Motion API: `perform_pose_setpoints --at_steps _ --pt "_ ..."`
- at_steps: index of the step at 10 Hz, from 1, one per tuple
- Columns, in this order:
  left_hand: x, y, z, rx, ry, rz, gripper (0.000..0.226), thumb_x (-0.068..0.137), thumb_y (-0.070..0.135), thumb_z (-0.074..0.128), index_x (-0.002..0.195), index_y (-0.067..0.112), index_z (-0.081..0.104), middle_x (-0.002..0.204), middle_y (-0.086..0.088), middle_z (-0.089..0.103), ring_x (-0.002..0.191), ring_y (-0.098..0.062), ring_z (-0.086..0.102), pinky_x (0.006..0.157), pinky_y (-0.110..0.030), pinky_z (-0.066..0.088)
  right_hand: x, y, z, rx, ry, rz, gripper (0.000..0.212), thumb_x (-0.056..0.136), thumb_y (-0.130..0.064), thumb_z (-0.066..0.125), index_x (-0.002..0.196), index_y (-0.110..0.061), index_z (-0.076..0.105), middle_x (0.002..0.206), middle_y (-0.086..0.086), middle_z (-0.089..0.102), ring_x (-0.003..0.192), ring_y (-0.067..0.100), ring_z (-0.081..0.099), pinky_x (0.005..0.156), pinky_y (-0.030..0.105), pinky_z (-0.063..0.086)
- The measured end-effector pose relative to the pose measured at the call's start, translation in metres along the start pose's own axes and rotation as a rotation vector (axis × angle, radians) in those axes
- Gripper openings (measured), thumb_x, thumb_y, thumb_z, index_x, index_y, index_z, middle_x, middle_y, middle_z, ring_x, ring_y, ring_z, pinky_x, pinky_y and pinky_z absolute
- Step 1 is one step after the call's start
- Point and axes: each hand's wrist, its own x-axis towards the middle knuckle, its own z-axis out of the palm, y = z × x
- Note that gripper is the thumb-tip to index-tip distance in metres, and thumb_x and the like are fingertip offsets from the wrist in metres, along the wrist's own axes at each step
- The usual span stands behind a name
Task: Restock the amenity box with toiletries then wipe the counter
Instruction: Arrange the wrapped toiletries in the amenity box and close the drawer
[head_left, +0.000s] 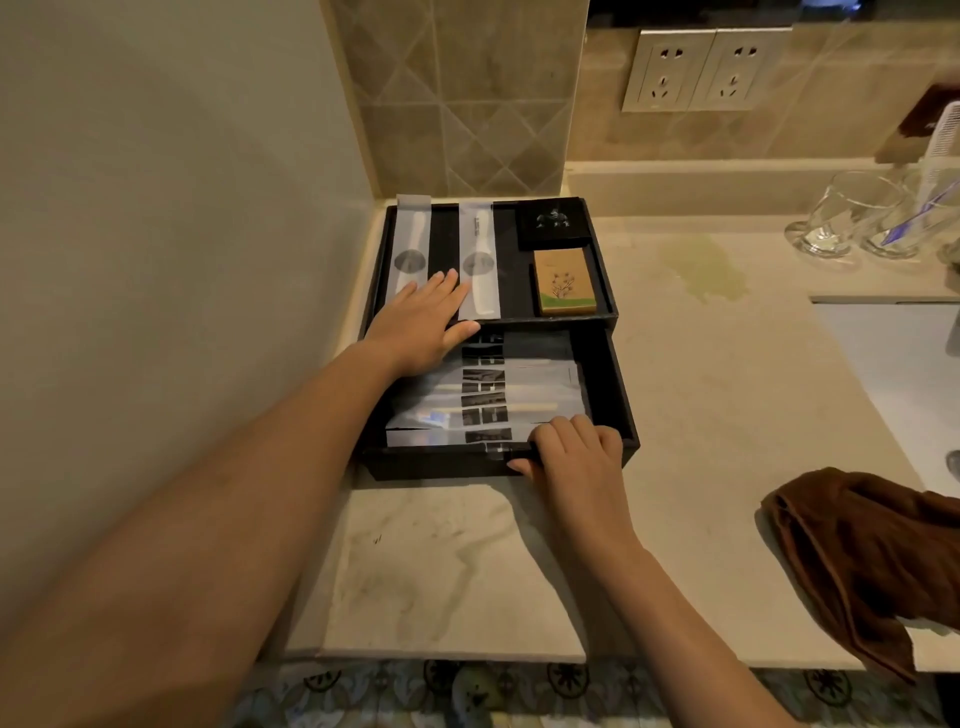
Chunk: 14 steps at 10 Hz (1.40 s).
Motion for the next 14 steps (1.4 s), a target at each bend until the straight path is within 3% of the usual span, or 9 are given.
perform_pose_setpoints --at_steps 2,4,6,8,9,11,12,14 --pt "0.001 -0.001 0.001 -0.008 0.015 0.009 0.064 0.097 0.046 0.027 0.15 0.016 0.009 0.16 -0.007 0.007 0.147 -0.019 0.005 0.118 -0.038 0.007 0.009 0.008 0.007 -0.023 0.003 -0.025 0.032 0.087 -0.052 0.034 0.076 -0.021 0.033 0.07 -0.002 0.057 0.074 0.017 0.034 0.069 0.03 0.023" --pt "0.001 0.0 0.0 0.0 0.011 0.002 0.063 0.097 0.046 0.027 0.15 0.016 0.009 0.16 -0.006 0.007 0.147 -0.019 0.005 0.117 -0.037 0.006 0.012 0.008 0.011 -0.068 0.04 -0.029 0.026 0.081 -0.044 0.042 0.074 -0.02 0.036 0.068 -0.001 0.057 0.073 0.017 0.033 0.067 0.03 0.023" --pt "0.001 -0.001 -0.001 0.006 0.003 -0.001 0.063 0.097 0.046 0.027 0.15 0.018 0.007 0.16 -0.005 0.006 0.147 -0.018 0.004 0.118 -0.037 0.006 0.033 0.001 0.011 -0.029 -0.081 0.039 0.028 0.073 -0.035 0.075 0.072 -0.017 0.054 0.072 -0.001 0.061 0.071 0.023 0.056 0.069 0.031 0.023" --pt "0.001 -0.002 0.0 0.015 0.003 -0.008 0.063 0.097 0.047 0.026 0.15 0.019 0.008 0.16 -0.004 0.006 0.147 -0.017 0.004 0.118 -0.037 0.006 0.056 0.008 0.012 0.02 -0.13 0.039 0.022 0.079 -0.031 0.069 0.079 -0.013 0.058 0.083 0.005 0.065 0.082 0.027 0.058 0.077 0.036 0.039" --pt "0.002 -0.003 -0.001 0.019 0.006 -0.003 0.063 0.097 0.047 0.026 0.15 0.018 0.009 0.16 -0.004 0.007 0.147 -0.018 0.004 0.118 -0.038 0.007 0.078 0.007 0.016 0.03 -0.165 0.084 0.022 0.083 -0.03 0.066 0.089 -0.01 0.06 0.092 0.008 0.065 0.09 0.028 0.057 0.081 0.04 0.042" --pt "0.005 -0.003 0.003 0.037 0.015 -0.016 0.064 0.096 0.049 0.026 0.15 0.019 0.01 0.16 -0.004 0.008 0.147 -0.02 0.006 0.117 -0.039 0.008 0.058 -0.025 0.019 0.188 0.081 0.336 0.022 0.078 -0.014 0.071 0.095 -0.009 0.057 0.099 0.01 0.06 0.09 0.025 0.054 0.075 0.035 0.051" --pt "0.004 -0.003 0.003 0.033 0.015 -0.015 0.063 0.096 0.049 0.026 0.15 0.019 0.011 0.16 -0.004 0.008 0.147 -0.02 0.006 0.117 -0.039 0.007 0.054 -0.024 0.027 0.29 -0.06 0.512 0.024 0.085 -0.025 0.066 0.099 -0.01 0.053 0.104 0.009 0.053 0.093 0.021 0.048 0.078 0.032 0.049" --pt "0.006 -0.004 0.003 0.038 0.017 -0.011 0.064 0.096 0.049 0.026 0.15 0.019 0.011 0.16 -0.004 0.008 0.147 -0.019 0.005 0.117 -0.038 0.006 0.072 -0.009 0.036 0.273 -0.095 0.504 0.023 0.088 -0.025 0.062 0.098 -0.008 0.051 0.106 0.009 0.05 0.095 0.021 0.045 0.076 0.027 0.041"
